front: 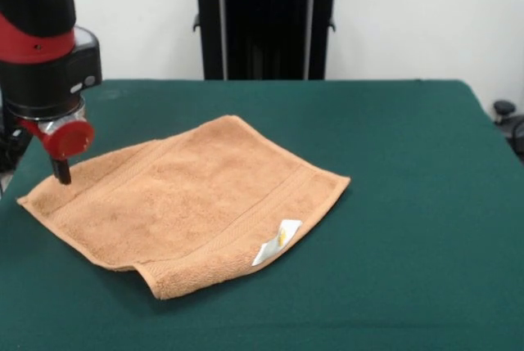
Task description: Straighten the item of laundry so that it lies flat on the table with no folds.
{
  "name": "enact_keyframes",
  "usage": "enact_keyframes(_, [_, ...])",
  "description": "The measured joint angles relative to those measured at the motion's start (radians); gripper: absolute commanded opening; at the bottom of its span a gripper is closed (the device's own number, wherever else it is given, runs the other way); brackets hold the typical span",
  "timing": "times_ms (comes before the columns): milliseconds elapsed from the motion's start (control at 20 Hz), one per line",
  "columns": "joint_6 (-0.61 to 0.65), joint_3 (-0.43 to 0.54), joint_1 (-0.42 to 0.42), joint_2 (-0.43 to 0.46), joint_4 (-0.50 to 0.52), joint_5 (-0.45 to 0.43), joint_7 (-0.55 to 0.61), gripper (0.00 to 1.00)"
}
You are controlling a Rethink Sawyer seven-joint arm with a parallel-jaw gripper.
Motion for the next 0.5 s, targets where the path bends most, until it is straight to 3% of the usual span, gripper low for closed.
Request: enact_keyframes(500, [-0.012,-0.003,0.079,0.001,0.014,0.01,0.0,0.0])
